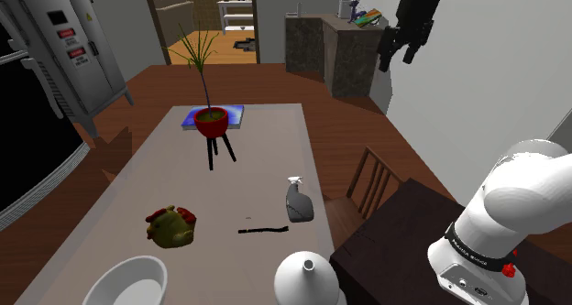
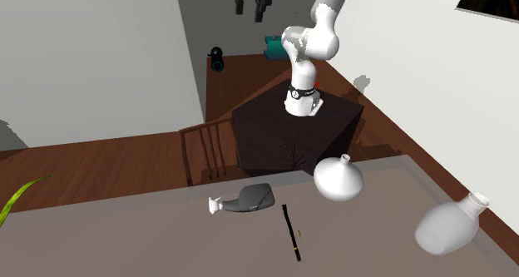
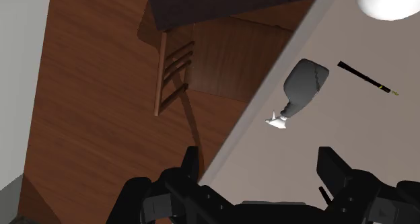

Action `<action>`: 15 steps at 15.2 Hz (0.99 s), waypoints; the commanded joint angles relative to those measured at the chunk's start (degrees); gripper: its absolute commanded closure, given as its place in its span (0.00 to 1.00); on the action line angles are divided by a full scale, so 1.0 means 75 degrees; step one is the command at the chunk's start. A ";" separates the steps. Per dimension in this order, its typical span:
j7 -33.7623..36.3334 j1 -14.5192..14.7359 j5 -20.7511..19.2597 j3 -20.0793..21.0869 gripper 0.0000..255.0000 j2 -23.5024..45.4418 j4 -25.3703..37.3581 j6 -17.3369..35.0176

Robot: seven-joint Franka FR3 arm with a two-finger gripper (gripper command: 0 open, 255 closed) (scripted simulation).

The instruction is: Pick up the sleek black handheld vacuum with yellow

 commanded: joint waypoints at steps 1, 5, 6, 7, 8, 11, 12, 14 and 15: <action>0.0000 0.0000 0.0000 0.0000 0.00 0.0000 0.0000 0.0000; -0.0278 0.0257 0.0069 0.0032 0.00 0.0570 -0.0414 0.0872; -0.0349 0.0321 0.0087 0.0042 0.00 0.0730 -0.0498 0.1089; -0.0420 0.0384 0.0104 0.0054 0.00 0.0897 -0.0576 0.1305; -0.0491 0.0448 0.0121 0.0066 0.00 0.1071 -0.0645 0.1520; -0.0706 0.0633 0.0174 0.0112 0.00 0.1628 -0.0810 0.2158; -0.0778 0.0695 0.0191 0.0129 0.00 0.1825 -0.0850 0.2367; -0.0923 0.0817 0.0223 0.0167 0.00 0.2236 -0.0908 0.2779; -0.0995 0.0875 0.0240 0.0189 0.00 0.2449 -0.0926 0.2981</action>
